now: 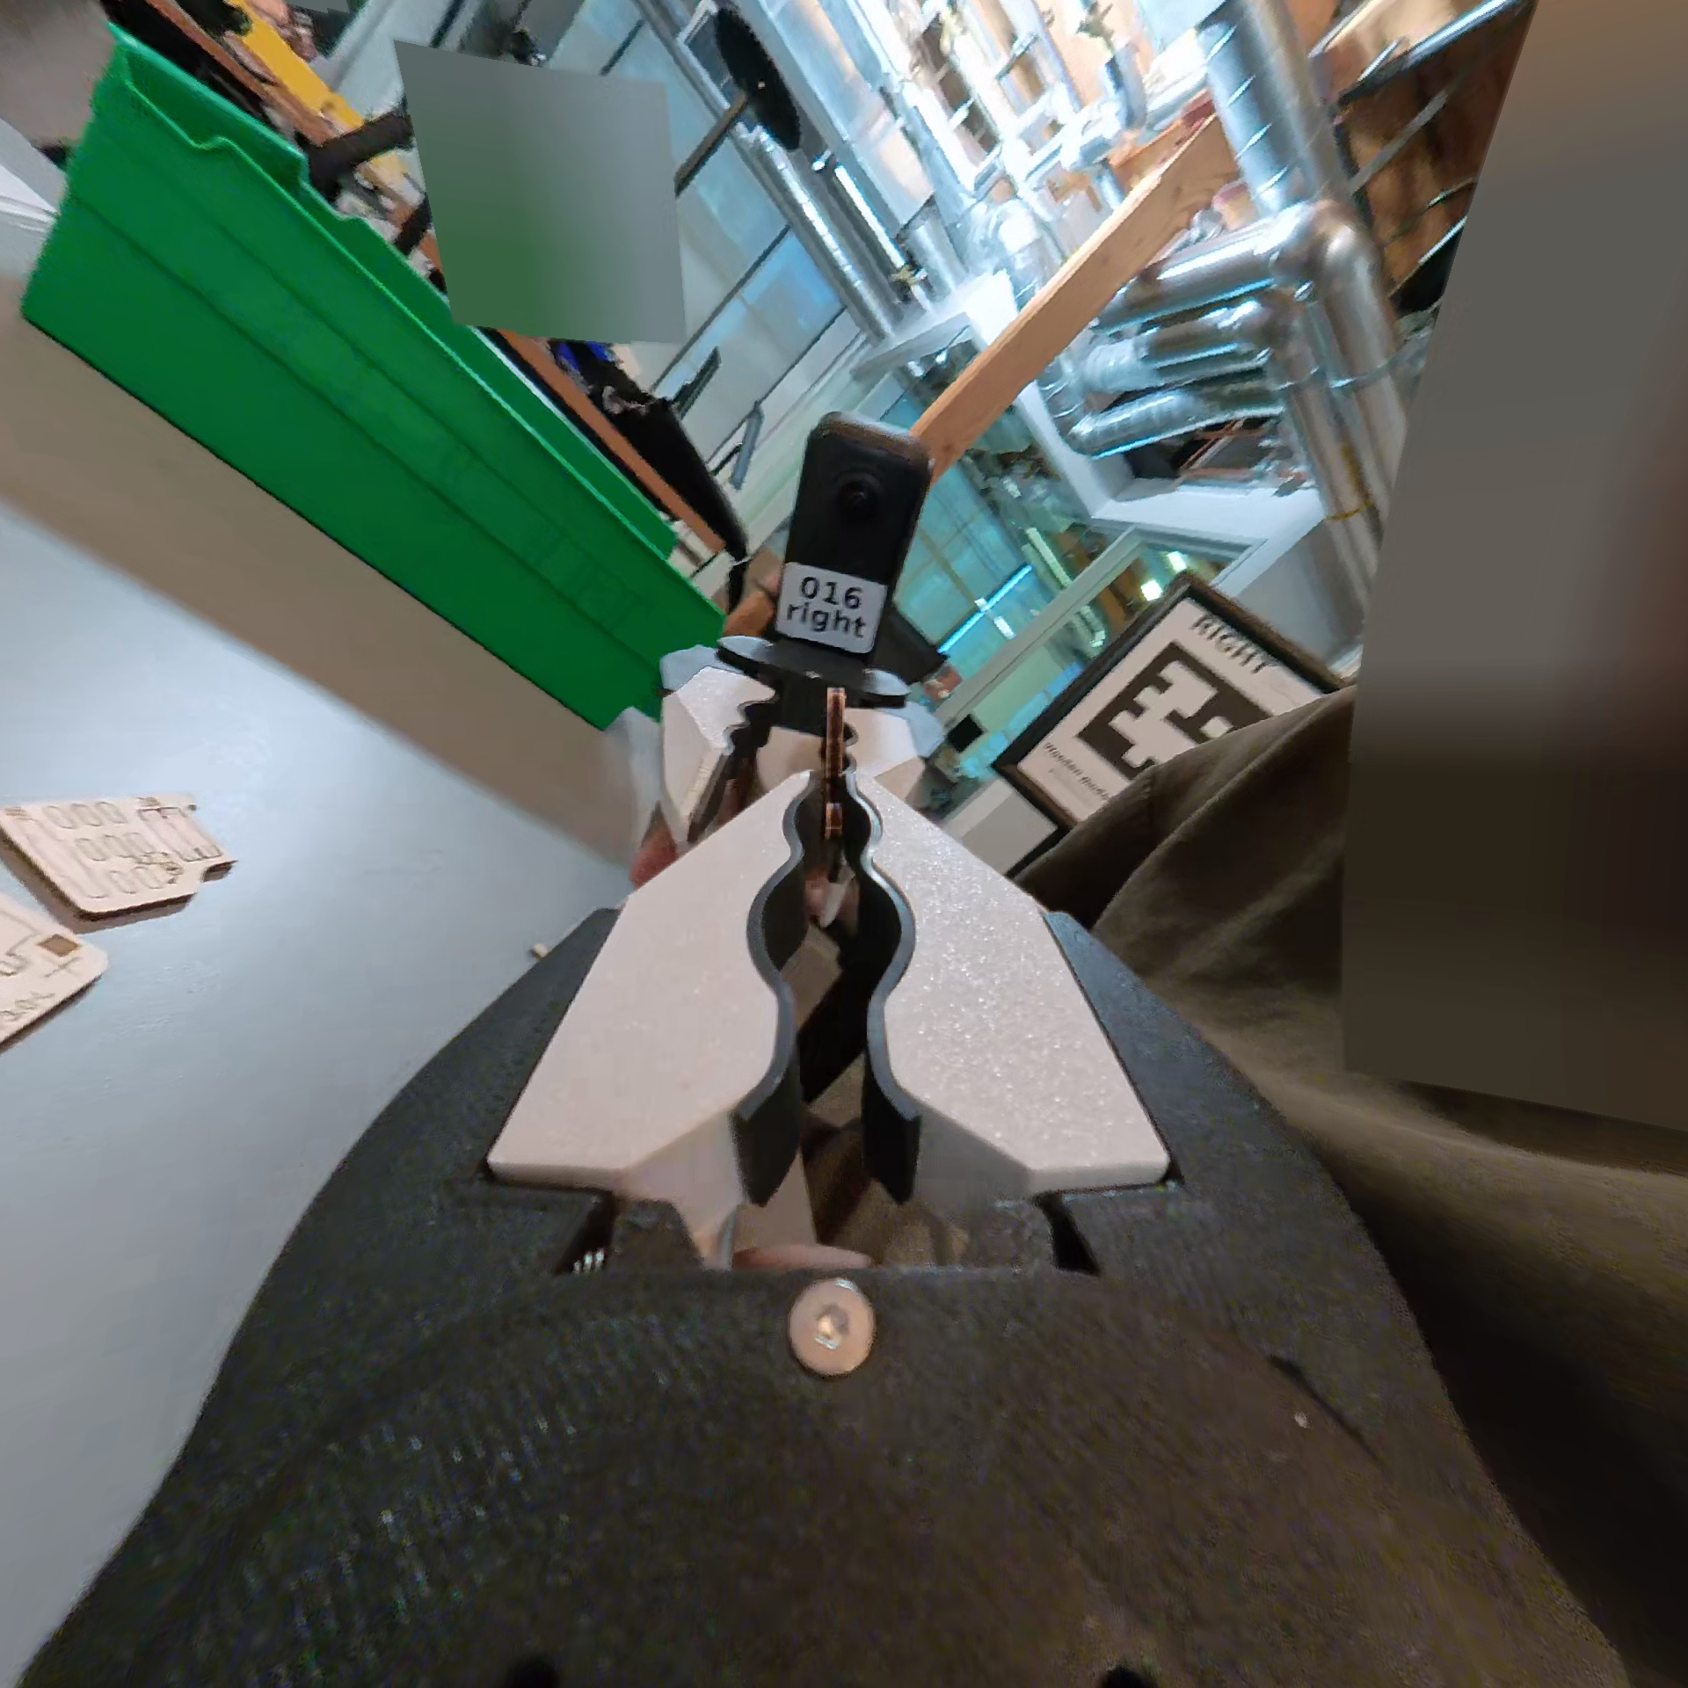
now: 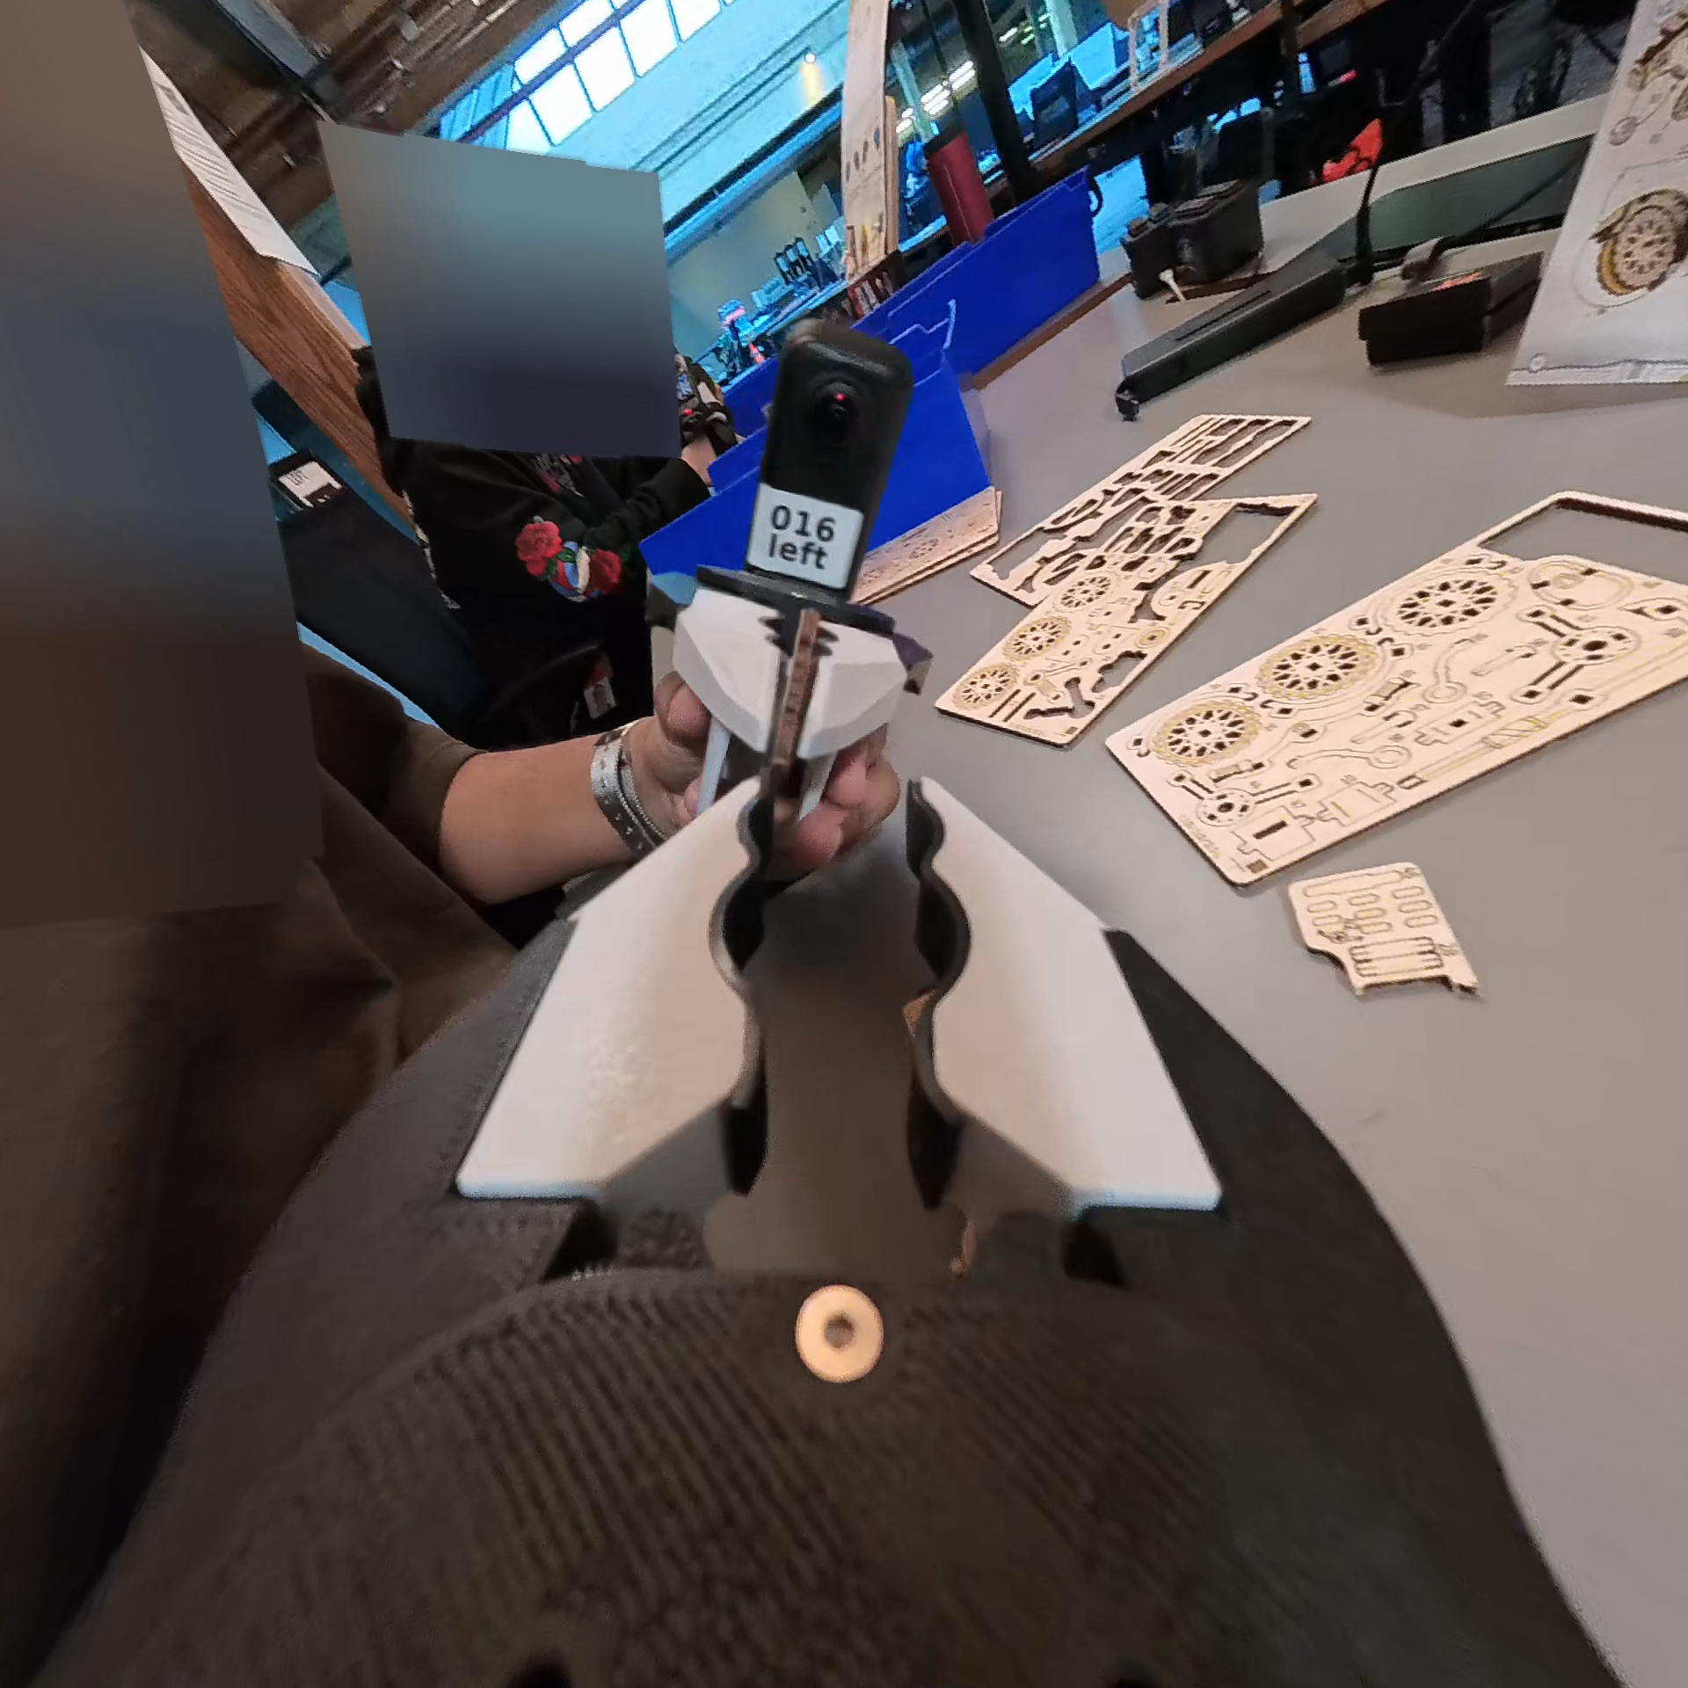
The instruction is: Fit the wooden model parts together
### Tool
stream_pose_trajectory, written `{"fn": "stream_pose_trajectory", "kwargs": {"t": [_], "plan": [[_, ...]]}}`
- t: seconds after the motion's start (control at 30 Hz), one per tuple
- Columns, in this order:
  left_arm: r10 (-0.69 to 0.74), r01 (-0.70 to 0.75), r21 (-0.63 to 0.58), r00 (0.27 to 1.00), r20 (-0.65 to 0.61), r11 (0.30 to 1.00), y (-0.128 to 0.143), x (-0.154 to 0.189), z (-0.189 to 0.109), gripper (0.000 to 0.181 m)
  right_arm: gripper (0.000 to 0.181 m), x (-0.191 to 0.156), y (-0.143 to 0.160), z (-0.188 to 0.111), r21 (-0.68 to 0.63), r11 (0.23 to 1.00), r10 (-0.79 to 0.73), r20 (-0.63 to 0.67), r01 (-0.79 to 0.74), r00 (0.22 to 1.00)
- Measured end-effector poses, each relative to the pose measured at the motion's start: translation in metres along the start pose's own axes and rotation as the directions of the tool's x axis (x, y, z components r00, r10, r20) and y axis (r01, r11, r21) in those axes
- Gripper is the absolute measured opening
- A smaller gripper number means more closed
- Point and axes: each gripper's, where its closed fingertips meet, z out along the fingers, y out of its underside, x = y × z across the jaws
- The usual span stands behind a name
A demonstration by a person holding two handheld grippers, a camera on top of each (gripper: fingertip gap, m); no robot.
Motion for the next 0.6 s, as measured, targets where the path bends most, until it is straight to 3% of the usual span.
{"fn": "stream_pose_trajectory", "kwargs": {"t": [0.07, 0.6], "plan": [[-0.024, 0.025, 0.017, 0.999, -0.049, 1.0, -0.003, 0.007, -0.001, 0.0, 0.027, -0.001, 0.0, 0.0, -0.001, 1.0, 0.002, 0.006, -0.002, 1.0], [-0.034, 0.034, 0.049, 0.999, 0.007, 0.998, -0.009, -0.004, -0.006, 0.0, 0.027, 0.002, 0.011, 0.004, -0.072, 0.995, -0.071, -0.036, 0.068, 0.997]]}}
